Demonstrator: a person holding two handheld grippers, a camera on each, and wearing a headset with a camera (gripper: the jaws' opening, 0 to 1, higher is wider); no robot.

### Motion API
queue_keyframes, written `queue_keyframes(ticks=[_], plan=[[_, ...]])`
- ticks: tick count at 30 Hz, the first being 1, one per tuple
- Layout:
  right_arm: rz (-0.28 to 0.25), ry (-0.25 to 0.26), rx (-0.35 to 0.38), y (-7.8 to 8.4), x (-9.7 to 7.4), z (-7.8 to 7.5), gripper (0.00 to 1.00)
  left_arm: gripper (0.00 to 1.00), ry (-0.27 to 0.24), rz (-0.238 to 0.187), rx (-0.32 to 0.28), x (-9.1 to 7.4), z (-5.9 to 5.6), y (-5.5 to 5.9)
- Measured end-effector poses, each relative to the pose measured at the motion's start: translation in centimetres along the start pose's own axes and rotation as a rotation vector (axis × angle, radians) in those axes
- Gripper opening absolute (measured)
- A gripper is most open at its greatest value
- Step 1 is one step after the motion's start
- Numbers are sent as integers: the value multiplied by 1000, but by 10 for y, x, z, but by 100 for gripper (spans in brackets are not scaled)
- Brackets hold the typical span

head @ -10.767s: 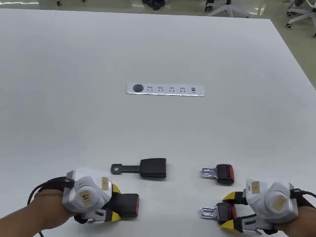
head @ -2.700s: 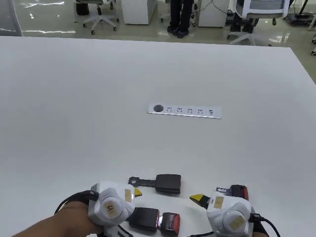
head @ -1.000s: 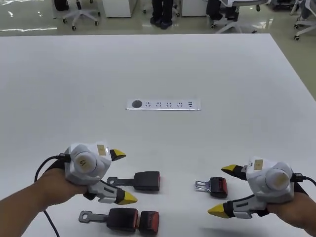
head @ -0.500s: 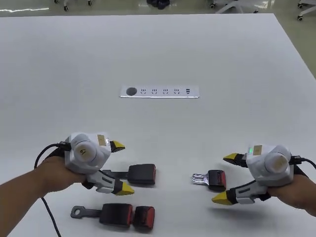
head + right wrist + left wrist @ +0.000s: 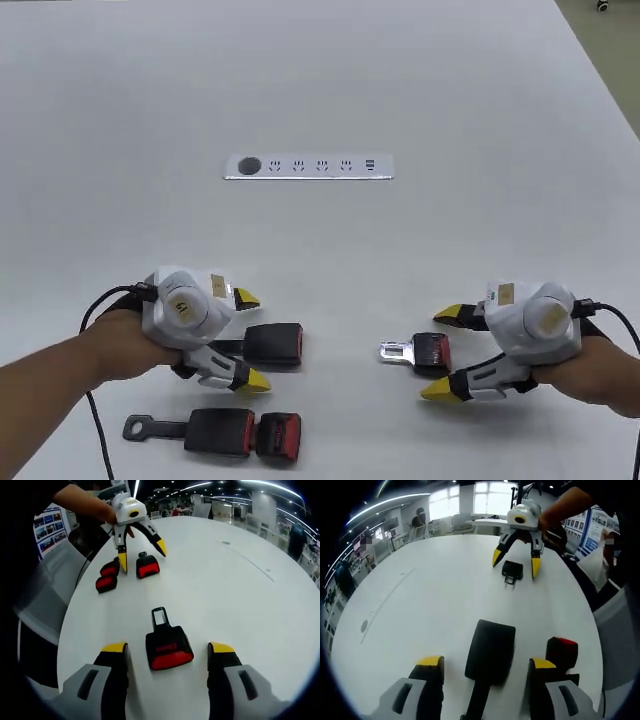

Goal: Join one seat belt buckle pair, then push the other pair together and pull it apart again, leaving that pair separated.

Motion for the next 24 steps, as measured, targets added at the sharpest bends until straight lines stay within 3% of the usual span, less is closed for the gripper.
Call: queue_keyframes(ticks=[2, 5, 6, 7, 9, 13, 16, 19, 24], plan=[[1, -2, -9, 1, 0, 1, 60, 65, 9, 2, 16, 3, -1, 1], [36, -13, -94, 6, 4, 4, 55, 59, 42, 5, 22, 5, -7, 0], [28, -15, -88, 5, 5, 9, 53, 57, 33, 8, 32, 4, -7, 1], [26, -14, -79, 5, 7, 9, 52, 57, 36, -15, 65, 6, -6, -2], [20, -14, -71, 4, 6, 4, 51, 54, 26, -5, 21, 4, -4, 2], [29, -12, -88, 4, 7, 5, 46, 53, 42, 8, 90, 3, -4, 4], [38, -31, -85, 6, 5, 9, 42, 49, 36, 10, 86, 4, -1, 5], [50, -17, -134, 9, 3, 8, 35, 43, 49, 10, 99, 5, 0, 4], [50, -24, -136, 7, -2, 7, 33, 35, 71, 19, 130, 6, 1, 4]])
Point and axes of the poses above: the centre of the closed fingertips' face, and the gripper's own axes: x roughly forward along the fingers, z roughly to its left, y roughly out of its underside, the point moved 2 cm from there along -x, roughly backward along the fingers, and after that the axes turned 13 degrees about x, right-handed, at the moved point
